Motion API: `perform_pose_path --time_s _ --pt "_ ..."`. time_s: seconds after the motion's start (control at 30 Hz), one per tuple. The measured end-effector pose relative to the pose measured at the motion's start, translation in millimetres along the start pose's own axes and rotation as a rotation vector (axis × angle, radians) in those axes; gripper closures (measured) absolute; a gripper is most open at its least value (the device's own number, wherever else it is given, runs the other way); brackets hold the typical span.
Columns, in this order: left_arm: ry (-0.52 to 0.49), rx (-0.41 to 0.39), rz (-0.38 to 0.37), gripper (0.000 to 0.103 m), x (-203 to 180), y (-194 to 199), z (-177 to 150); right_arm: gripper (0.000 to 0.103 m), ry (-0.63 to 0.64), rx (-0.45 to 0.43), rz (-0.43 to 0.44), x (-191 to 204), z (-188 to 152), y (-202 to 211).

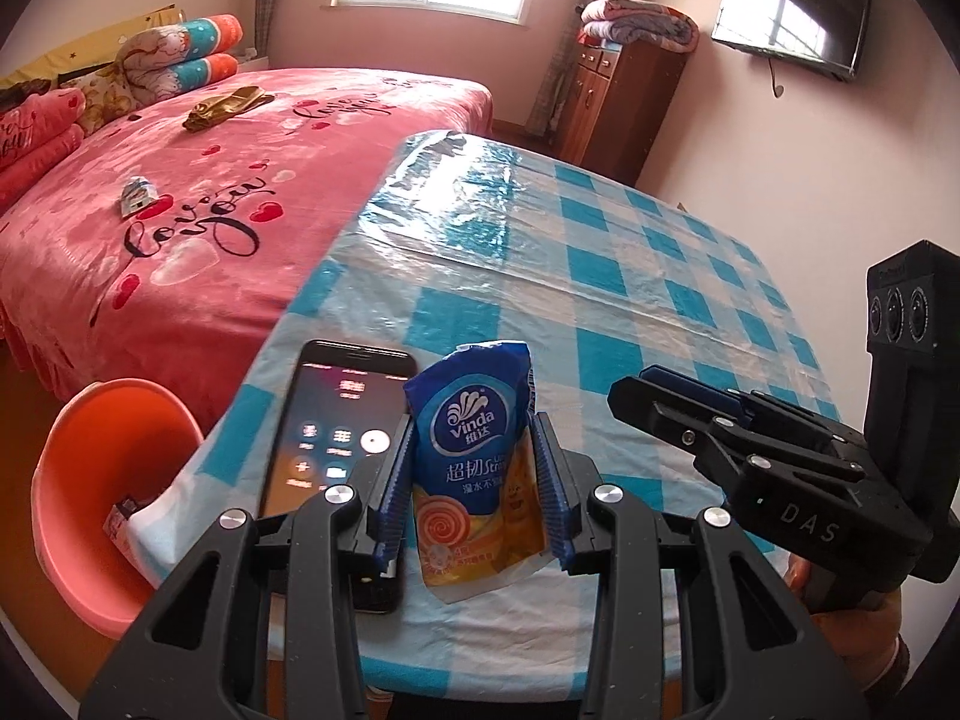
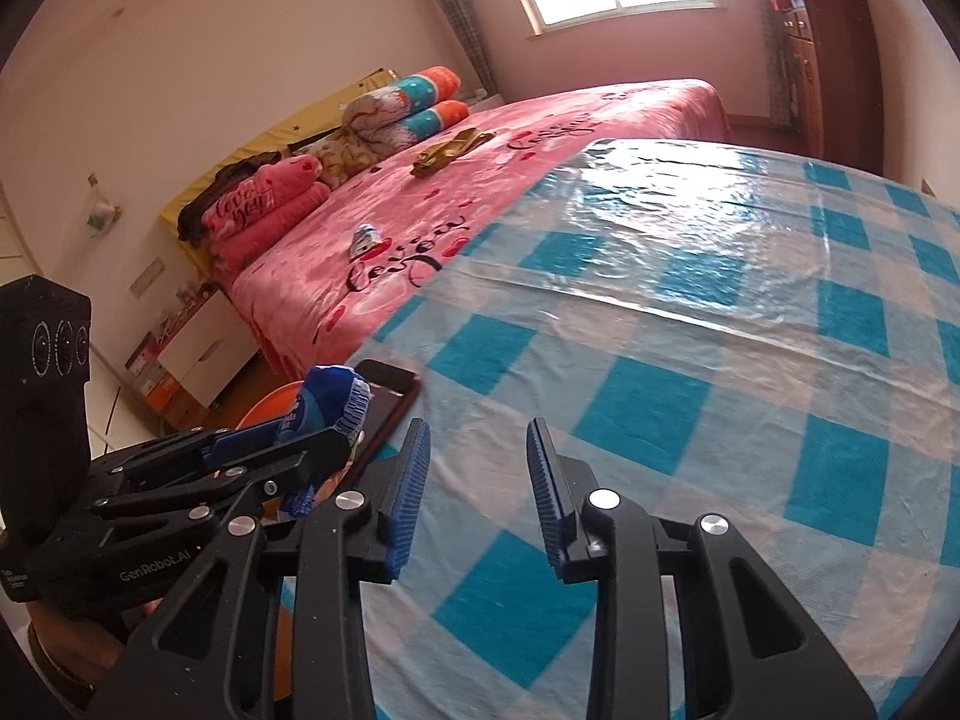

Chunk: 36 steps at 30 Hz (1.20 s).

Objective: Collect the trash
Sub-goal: 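Carry the tissue pack over the bucket with the left tool while the right tool grips the phone, then open the left tool to drop the tissue pack into the bucket while the right tool releases the phone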

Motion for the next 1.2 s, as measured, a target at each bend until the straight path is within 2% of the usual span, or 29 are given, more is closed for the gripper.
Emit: perform_pose_path --time_s 0.5,0.83,1.07,1.2 --pt "0.076 -0.040 0.066 0.064 64 24 -5 0.072 0.157 0.042 0.046 71 20 -33" --pt "0.170 -0.045 0.185 0.063 137 36 -20 0.072 0.248 0.093 0.122 125 23 -61" --pt "0.240 -0.009 0.277 0.063 187 20 -36 0.072 0.284 0.124 0.127 140 13 -73" --pt "0.258 0.019 0.308 0.063 202 3 -44 0.072 0.282 0.133 0.122 140 10 -74"
Point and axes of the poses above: each gripper's, at about its wrist camera, not at the fingertips, and y roughly against the way its jaws point, x to its left, z to its top, the point moved 1 cm from there along -y, roughly the way its jaws point, and after that the axes turned 8 degrees about z, right-handed, at the moved point
